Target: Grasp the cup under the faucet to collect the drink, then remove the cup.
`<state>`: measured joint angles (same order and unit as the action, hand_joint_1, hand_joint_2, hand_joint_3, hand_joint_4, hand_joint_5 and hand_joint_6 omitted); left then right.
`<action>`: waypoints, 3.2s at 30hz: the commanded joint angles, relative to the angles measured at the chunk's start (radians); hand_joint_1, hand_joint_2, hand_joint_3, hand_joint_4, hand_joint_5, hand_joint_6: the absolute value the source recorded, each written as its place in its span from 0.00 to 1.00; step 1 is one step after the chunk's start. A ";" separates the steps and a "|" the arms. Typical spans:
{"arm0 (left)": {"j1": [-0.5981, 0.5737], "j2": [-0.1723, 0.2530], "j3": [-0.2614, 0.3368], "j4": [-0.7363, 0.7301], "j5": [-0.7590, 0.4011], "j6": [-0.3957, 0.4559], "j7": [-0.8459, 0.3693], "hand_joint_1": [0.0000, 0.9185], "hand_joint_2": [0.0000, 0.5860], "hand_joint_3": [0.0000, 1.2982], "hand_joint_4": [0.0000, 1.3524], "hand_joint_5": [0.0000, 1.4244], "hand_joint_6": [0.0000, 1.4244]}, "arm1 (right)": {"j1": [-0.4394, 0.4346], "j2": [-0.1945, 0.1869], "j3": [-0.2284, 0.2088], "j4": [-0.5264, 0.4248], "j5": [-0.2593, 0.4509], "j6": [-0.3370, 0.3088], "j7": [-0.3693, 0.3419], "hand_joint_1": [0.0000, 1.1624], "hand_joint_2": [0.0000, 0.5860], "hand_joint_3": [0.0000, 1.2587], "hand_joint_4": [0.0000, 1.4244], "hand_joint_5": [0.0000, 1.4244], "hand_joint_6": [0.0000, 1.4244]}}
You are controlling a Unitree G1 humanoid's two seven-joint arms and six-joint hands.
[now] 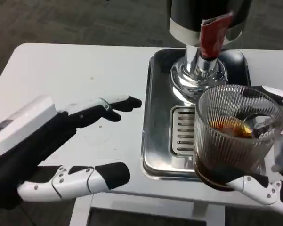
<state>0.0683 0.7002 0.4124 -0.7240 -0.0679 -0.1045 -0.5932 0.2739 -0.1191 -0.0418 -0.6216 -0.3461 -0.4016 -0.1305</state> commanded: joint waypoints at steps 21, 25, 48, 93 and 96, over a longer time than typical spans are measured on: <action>0.165 -0.011 0.159 -0.220 -0.026 0.000 -0.024 0.00 0.11 0.13 0.07 0.11 0.10 | -0.020 -0.001 0.004 -0.059 0.038 -0.036 0.072 0.67 0.37 0.72 0.74 0.88 1.00; 0.192 -0.016 0.170 -0.232 -0.026 -0.002 -0.027 0.00 0.11 0.13 0.07 0.11 0.10 | -0.013 0.001 0.005 -0.061 0.034 -0.044 0.072 0.67 0.37 0.72 0.74 0.88 1.00; 0.293 -0.024 0.234 -0.252 0.011 -0.103 -0.075 0.00 0.08 0.08 0.00 0.00 0.03 | 0.012 -0.009 -0.042 -0.087 0.068 -0.035 0.096 0.67 0.38 0.72 0.75 0.89 1.00; 0.349 -0.034 0.267 -0.247 0.022 -0.126 -0.088 0.00 0.10 0.06 0.00 0.00 0.03 | -0.014 -0.004 -0.025 -0.084 0.059 -0.018 0.124 0.67 0.39 0.74 0.76 0.90 1.00; 0.368 -0.044 0.289 -0.243 0.012 -0.133 -0.092 0.00 0.10 0.05 0.00 0.00 0.03 | -0.027 -0.002 -0.013 -0.080 0.053 -0.013 0.127 0.67 0.39 0.74 0.76 0.90 1.00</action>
<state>0.4056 0.6649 0.6743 -0.9722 -0.0373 -0.2194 -0.6675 0.2640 -0.1294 -0.0685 -0.6768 -0.3052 -0.3986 -0.0003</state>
